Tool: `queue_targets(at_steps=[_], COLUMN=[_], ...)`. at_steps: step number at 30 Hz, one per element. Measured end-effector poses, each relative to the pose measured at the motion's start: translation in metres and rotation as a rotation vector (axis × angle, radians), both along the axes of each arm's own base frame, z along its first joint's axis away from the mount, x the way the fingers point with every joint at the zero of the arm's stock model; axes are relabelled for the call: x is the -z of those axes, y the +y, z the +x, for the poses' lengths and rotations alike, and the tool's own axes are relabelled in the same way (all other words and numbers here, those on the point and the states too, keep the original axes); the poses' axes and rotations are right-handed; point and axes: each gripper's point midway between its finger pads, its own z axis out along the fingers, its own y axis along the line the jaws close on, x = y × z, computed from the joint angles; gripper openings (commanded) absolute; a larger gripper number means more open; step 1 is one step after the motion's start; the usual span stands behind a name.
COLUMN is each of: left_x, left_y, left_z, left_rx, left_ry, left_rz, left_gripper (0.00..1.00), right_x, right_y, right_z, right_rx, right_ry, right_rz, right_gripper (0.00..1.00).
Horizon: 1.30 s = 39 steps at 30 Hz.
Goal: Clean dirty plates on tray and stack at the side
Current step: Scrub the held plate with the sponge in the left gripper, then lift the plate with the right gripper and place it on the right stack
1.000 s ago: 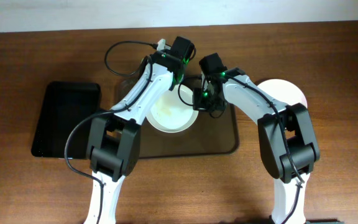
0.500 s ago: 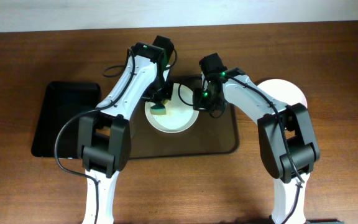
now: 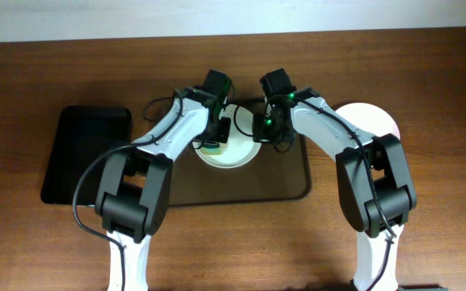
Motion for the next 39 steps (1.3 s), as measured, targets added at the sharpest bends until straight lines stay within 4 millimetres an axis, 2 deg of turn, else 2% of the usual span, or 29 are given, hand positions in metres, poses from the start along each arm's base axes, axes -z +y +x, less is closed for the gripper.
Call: queue_targets(at_steps=[4, 8, 16, 20, 23, 25, 27, 30, 33, 35, 37, 39], left_x=[-0.003, -0.006, -0.014, -0.03, -0.053, -0.076, -0.086, -0.08, -0.072, -0.069, -0.066, -0.063], left_y=[0.009, 0.037, 0.045, 0.047, 0.061, 0.073, 0.078, 0.076, 0.078, 0.087, 0.099, 0.106], left_z=[0.014, 0.027, 0.032, 0.041, 0.045, 0.043, 0.035, 0.023, 0.02, 0.02, 0.021, 0.022], left_rx=[-0.044, -0.135, -0.154, -0.166, -0.199, -0.228, -0.242, -0.233, -0.25, -0.275, -0.308, -0.331], left_ry=[-0.109, -0.206, -0.247, -0.278, -0.324, -0.341, -0.325, -0.256, -0.205, -0.178, -0.15, -0.128], left_rz=[0.109, 0.273, 0.356, 0.377, 0.409, 0.423, 0.431, 0.395, 0.329, 0.307, 0.274, 0.235], left_gripper=[0.01, 0.01, 0.01, 0.01, 0.01, 0.01, 0.01, 0.01, 0.01, 0.01, 0.01, 0.01], right_x=[-0.001, -0.001, -0.002, -0.002, -0.001, -0.001, -0.001, 0.0, 0.001, -0.004, -0.018, -0.048], right_y=[0.002, 0.002, 0.008, 0.008, 0.004, 0.003, 0.003, 0.003, -0.003, -0.018, -0.032, -0.045], right_z=[0.001, 0.001, 0.0, 0.0, -0.001, -0.002, -0.001, -0.001, -0.006, -0.011, -0.011, -0.011], right_rx=[-0.001, -0.001, -0.008, -0.009, -0.007, -0.006, -0.006, -0.006, -0.01, 0.001, 0.017, 0.029], right_ry=[-0.007, -0.004, -0.002, -0.001, 0.003, 0.006, 0.006, 0.005, 0.029, 0.05, 0.027, -0.034], right_rz=[0.008, 0.012, 0.037, 0.037, 0.019, 0.016, 0.013, 0.013, -0.001, -0.035, -0.078, -0.134], right_gripper=[0.04, 0.04, 0.04, 0.04, 0.04, 0.04, 0.04, 0.04, 0.04, 0.04, 0.04, 0.04])
